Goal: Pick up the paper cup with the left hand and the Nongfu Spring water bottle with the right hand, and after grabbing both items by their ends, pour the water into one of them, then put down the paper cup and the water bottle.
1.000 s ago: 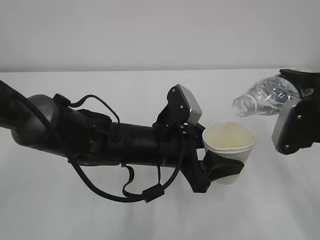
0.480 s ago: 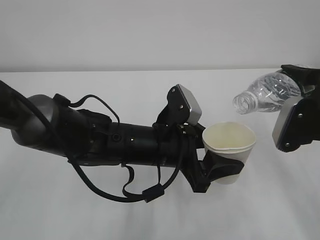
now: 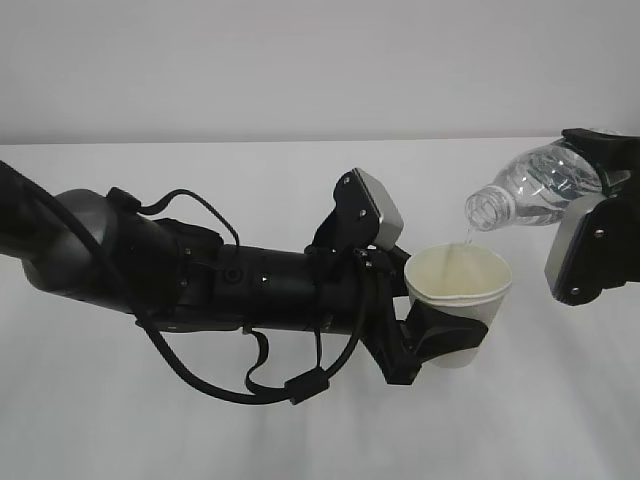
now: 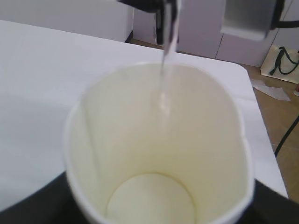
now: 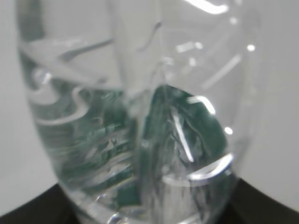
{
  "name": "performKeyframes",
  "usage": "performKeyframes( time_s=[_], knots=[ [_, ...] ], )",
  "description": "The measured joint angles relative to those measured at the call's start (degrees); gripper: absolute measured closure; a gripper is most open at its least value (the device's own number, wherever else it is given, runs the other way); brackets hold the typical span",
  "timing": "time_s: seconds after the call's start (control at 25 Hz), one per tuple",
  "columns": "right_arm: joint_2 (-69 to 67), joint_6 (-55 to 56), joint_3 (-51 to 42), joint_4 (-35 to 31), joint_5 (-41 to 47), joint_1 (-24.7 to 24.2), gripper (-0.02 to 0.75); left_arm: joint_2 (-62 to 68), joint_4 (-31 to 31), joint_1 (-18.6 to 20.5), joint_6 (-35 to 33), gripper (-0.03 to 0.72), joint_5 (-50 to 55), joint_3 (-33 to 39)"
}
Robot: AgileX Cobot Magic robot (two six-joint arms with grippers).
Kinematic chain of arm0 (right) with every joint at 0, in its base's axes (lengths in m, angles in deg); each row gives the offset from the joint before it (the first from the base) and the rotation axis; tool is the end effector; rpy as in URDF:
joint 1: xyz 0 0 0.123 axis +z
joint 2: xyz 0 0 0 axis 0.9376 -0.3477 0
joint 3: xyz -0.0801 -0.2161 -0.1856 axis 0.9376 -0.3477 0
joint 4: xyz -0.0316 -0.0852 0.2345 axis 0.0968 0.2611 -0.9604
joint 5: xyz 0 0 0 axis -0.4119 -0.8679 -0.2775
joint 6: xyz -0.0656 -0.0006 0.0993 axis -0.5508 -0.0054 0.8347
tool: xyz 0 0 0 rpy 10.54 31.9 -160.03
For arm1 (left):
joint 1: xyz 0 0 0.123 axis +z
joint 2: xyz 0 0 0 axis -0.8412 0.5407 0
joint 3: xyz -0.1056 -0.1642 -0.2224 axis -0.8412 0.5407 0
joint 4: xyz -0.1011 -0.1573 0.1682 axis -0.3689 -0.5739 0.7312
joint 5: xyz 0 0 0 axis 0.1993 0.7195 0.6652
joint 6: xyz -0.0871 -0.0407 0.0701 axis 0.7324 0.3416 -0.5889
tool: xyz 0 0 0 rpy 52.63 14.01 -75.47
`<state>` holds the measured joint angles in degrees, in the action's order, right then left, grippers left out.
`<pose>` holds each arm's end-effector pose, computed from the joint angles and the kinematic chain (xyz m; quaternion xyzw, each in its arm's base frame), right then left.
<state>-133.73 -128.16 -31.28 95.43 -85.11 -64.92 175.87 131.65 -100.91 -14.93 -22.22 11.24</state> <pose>0.2885 0.0411 0.2039 -0.5654 0.4752 -0.4047 0.5392 0.2624 -0.3503 0.1353 0.4915 0.6318 -0.4250 0.4226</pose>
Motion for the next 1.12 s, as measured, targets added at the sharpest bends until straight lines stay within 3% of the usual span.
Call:
performKeyframes(
  time_s=[1.12],
  knots=[
    [0.00,-0.76,0.00,-0.15,-0.80,0.00,0.331,0.00,-0.04,0.00,0.00,0.207,0.00,0.00]
  ],
)
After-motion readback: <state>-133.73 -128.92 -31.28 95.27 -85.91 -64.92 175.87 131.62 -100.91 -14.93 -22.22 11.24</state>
